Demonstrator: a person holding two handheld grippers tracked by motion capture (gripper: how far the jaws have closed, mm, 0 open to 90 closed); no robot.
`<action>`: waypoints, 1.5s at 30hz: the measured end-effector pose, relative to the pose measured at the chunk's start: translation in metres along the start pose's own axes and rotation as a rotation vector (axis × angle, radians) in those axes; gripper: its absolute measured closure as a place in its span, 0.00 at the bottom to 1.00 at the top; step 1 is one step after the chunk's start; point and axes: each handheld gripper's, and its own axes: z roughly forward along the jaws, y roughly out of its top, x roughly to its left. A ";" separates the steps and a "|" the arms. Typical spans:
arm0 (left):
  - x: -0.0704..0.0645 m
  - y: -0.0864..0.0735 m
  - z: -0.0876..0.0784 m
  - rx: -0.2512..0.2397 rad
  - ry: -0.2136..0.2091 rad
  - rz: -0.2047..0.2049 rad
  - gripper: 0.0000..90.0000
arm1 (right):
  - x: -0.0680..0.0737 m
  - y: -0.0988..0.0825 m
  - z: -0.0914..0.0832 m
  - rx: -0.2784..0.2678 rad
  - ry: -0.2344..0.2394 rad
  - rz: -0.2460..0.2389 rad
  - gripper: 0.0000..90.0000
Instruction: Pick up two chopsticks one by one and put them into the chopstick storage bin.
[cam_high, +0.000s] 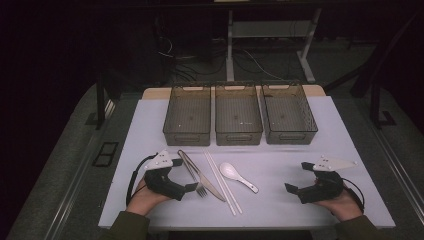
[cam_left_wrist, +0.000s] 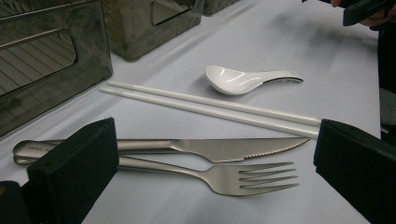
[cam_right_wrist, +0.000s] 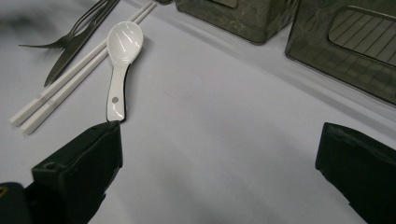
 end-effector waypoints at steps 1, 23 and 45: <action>0.000 0.000 0.000 0.000 -0.002 0.000 0.00 | 0.000 0.000 0.000 -0.001 0.000 0.000 0.01; -0.004 0.001 0.003 -0.002 -0.022 0.003 0.00 | 0.018 0.028 0.025 0.057 0.060 -0.010 0.07; -0.003 0.001 0.002 -0.004 -0.026 0.005 0.00 | 0.062 0.055 0.098 0.143 0.191 -0.116 0.49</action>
